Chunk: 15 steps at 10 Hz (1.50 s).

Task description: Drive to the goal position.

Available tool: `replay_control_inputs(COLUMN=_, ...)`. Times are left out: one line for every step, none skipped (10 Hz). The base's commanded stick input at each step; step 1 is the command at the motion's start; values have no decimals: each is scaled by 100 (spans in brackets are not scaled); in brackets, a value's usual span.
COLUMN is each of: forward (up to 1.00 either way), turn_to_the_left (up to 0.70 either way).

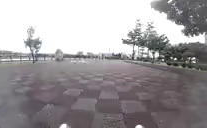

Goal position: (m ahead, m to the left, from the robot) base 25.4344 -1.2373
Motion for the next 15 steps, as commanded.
replay_control_inputs(forward=85, turn_to_the_left=-33)
replay_control_inputs(forward=85, turn_to_the_left=-33)
replay_control_inputs(forward=85, turn_to_the_left=-33)
replay_control_inputs(forward=85, turn_to_the_left=-33)
replay_control_inputs(forward=85, turn_to_the_left=-33)
replay_control_inputs(forward=85, turn_to_the_left=-33)
replay_control_inputs(forward=85, turn_to_the_left=-33)
replay_control_inputs(forward=85, turn_to_the_left=-33)
replay_control_inputs(forward=85, turn_to_the_left=-33)
replay_control_inputs(forward=85, turn_to_the_left=-8)
replay_control_inputs(forward=85, turn_to_the_left=1)
replay_control_inputs(forward=85, turn_to_the_left=1)
replay_control_inputs(forward=85, turn_to_the_left=1)
replay_control_inputs(forward=85, turn_to_the_left=1)
replay_control_inputs(forward=85, turn_to_the_left=1)
